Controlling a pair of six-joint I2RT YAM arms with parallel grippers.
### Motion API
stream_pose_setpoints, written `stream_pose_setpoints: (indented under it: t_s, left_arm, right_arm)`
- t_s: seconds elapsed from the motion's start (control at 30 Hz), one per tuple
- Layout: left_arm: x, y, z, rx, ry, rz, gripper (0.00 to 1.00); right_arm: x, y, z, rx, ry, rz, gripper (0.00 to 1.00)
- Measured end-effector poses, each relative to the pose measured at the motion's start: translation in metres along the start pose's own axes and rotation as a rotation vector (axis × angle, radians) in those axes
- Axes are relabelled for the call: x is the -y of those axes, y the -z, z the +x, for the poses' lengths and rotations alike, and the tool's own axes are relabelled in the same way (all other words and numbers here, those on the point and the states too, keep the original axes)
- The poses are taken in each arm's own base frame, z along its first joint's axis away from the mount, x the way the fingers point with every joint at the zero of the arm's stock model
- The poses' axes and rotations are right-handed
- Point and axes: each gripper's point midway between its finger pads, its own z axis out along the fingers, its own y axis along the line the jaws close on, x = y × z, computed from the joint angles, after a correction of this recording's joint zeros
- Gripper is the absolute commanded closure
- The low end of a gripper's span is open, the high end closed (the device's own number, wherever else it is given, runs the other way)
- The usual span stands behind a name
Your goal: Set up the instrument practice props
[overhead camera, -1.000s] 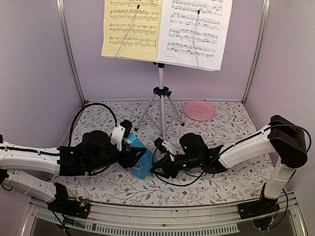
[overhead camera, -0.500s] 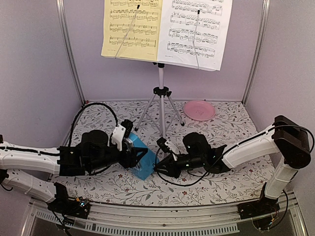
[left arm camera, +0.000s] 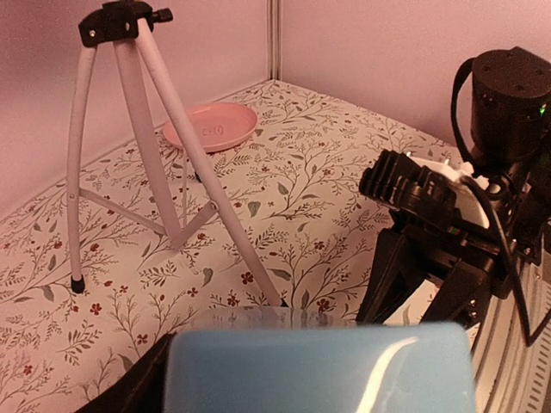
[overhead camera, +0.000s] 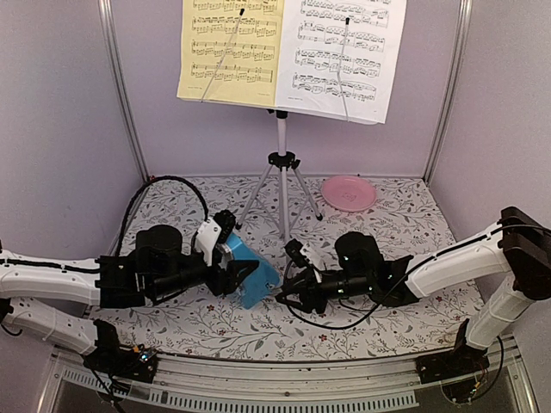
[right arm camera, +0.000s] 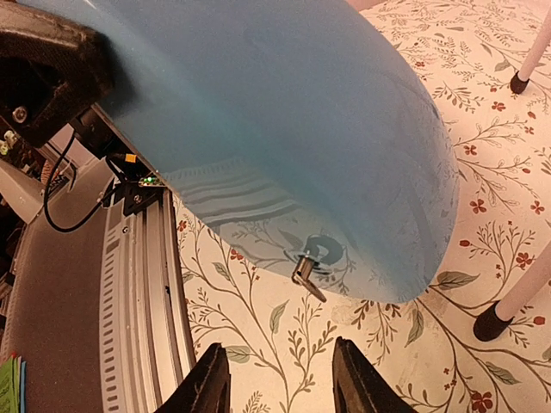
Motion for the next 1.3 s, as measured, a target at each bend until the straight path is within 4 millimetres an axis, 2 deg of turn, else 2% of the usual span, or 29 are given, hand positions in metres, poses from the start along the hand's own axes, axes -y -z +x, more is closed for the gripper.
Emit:
stream_pose_setpoints:
  t_s: [0.2, 0.57, 1.07, 1.17, 1.3]
  left_arm:
    - [0.002, -0.001, -0.005, 0.001, -0.086, 0.009, 0.78]
    - [0.006, -0.001, -0.01, 0.012, -0.112, 0.029, 0.79]
    - [-0.004, -0.009, -0.006, -0.006, -0.094, -0.042, 0.8]
    - [-0.006, -0.01, -0.004, -0.01, -0.092, -0.054, 0.81]
    - [-0.008, -0.01, -0.004, -0.011, -0.09, -0.065, 0.81]
  right_arm:
    - [0.001, -0.001, -0.002, 0.004, 0.01, 0.004, 0.52]
    - [0.005, -0.011, -0.014, 0.023, 0.022, 0.024, 0.53]
    - [0.014, -0.027, -0.022, 0.031, 0.0, 0.049, 0.77]
    - [0.017, -0.03, -0.022, 0.027, -0.013, 0.063, 0.87]
    - [0.022, -0.033, -0.021, 0.027, -0.038, 0.082, 0.93]
